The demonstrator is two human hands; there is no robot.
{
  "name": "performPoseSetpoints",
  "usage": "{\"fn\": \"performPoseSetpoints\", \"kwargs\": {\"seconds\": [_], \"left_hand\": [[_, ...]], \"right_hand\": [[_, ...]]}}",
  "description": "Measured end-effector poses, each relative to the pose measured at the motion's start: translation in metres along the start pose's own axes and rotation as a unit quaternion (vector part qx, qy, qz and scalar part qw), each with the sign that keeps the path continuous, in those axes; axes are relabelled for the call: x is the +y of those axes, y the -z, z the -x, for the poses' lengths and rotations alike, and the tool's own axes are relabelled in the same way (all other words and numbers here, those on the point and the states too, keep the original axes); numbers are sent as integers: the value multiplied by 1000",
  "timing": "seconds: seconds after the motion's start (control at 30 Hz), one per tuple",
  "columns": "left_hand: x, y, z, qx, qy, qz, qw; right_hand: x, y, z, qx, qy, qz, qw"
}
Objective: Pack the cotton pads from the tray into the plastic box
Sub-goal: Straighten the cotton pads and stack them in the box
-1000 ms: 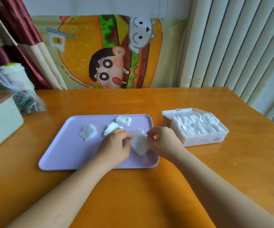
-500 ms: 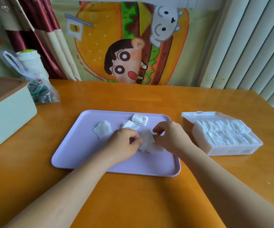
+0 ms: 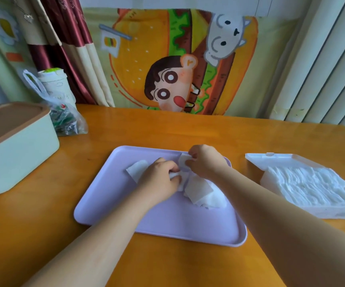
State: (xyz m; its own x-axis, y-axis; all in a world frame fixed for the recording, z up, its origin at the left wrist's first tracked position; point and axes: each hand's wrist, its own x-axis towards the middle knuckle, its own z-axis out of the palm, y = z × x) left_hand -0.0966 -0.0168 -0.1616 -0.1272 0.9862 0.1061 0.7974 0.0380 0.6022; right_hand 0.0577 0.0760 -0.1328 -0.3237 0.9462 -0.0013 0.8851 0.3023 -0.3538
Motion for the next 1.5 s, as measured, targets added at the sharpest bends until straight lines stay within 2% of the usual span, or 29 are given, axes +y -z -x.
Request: {"fn": "performPoseSetpoints", "kwargs": {"seconds": [0.23, 0.3, 0.37, 0.47, 0.57, 0.63, 0.73, 0.93, 1.03, 1.13, 1.27, 1.37, 1.5], "left_hand": [[-11, 3, 10, -4, -4, 60, 998], [-10, 3, 13, 7, -3, 65, 998], [-9, 5, 17, 49, -13, 81, 995], [3, 12, 27, 107, -6, 164, 981], [22, 21, 42, 43, 33, 371, 927], [30, 23, 51, 14, 39, 426, 904], [37, 19, 62, -12, 44, 439, 897], [41, 11, 84, -61, 18, 420, 905], [46, 9, 93, -80, 8, 424, 902], [46, 7, 96, -115, 43, 508, 852], [48, 1, 98, -141, 47, 497, 855], [52, 3, 97, -152, 66, 535, 828], [52, 4, 96, -156, 84, 550, 816]], "right_hand": [[-5, 9, -7, -96, -96, -28, 990], [-6, 9, -2, -88, -106, -78, 987], [-5, 17, 7, -54, -97, -180, 977], [-7, 39, 33, -53, -47, -385, 920], [-7, 48, 68, -82, -4, -495, 865], [-4, 43, 91, -76, 1, -517, 853], [3, 29, 121, -64, -17, -540, 839], [21, 15, 159, 18, 12, -480, 877], [25, 16, 173, 19, 15, -481, 876], [27, 12, 179, 50, -4, -528, 848], [31, 5, 189, 84, -33, -617, 782], [34, -1, 191, 97, -35, -625, 774], [36, -3, 190, 97, -39, -636, 764]]}}
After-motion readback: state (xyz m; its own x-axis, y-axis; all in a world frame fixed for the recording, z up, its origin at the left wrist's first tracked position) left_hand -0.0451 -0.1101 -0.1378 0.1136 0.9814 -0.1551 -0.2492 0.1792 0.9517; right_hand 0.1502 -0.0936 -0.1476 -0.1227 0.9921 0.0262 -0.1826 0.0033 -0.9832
